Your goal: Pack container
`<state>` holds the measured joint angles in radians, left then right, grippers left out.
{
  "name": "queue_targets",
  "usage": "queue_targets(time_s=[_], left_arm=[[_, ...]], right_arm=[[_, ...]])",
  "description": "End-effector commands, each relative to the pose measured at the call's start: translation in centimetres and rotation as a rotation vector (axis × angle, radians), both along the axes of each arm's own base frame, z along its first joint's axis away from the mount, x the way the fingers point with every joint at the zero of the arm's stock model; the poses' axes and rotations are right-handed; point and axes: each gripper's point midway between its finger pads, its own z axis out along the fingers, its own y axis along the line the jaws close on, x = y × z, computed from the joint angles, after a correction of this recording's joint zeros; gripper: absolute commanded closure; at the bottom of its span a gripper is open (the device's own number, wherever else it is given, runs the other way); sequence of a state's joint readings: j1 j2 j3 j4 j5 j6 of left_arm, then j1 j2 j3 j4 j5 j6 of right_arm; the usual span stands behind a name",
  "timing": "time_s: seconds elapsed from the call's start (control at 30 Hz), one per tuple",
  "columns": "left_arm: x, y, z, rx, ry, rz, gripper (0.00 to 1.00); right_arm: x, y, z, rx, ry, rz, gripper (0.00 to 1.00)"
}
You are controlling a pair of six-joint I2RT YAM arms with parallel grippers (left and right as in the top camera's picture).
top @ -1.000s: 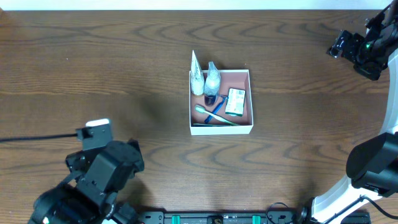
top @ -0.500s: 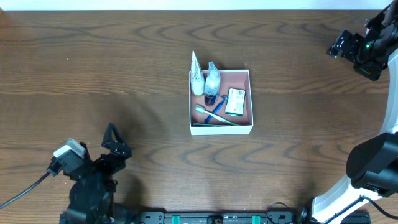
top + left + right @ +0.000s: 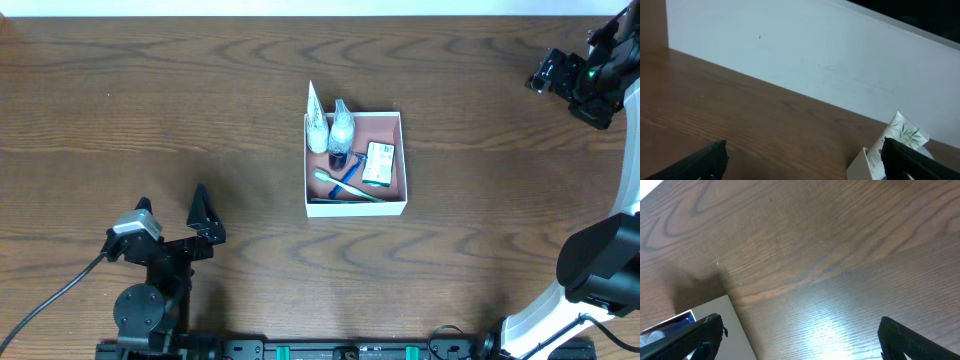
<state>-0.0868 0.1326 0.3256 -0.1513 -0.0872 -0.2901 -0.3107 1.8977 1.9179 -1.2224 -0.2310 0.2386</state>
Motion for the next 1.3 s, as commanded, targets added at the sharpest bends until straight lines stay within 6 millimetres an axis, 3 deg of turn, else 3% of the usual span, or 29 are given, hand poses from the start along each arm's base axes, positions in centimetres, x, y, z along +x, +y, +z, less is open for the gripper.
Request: queue_targets(time_s=[0.0, 0.13, 0.3, 0.87, 1.27], left_arm=[[-0.1, -0.4, 0.2, 0.026, -0.055, -0.035, 0.02], [-0.1, 0.0, -0.1, 0.025, -0.138, -0.016, 0.02], [0.6, -0.1, -1.9, 0.024, -0.157, -0.023, 0.02], [1.1, 0.3, -10.9, 0.037, 0.120, -0.004, 0.02], [1.1, 0.0, -10.8, 0.034, 0.118, -0.023, 0.02]], right_arm=[[0.0, -0.2, 0.6, 0.001, -0.015, -0.015, 0.01], [0.0, -0.2, 0.6, 0.001, -0.015, -0.015, 0.01], [0.0, -0.2, 0.6, 0.001, -0.015, -0.015, 0.01], [0.0, -0.2, 0.6, 0.001, -0.015, -0.015, 0.01], [0.0, -0.2, 0.6, 0.001, -0.015, -0.015, 0.01]])
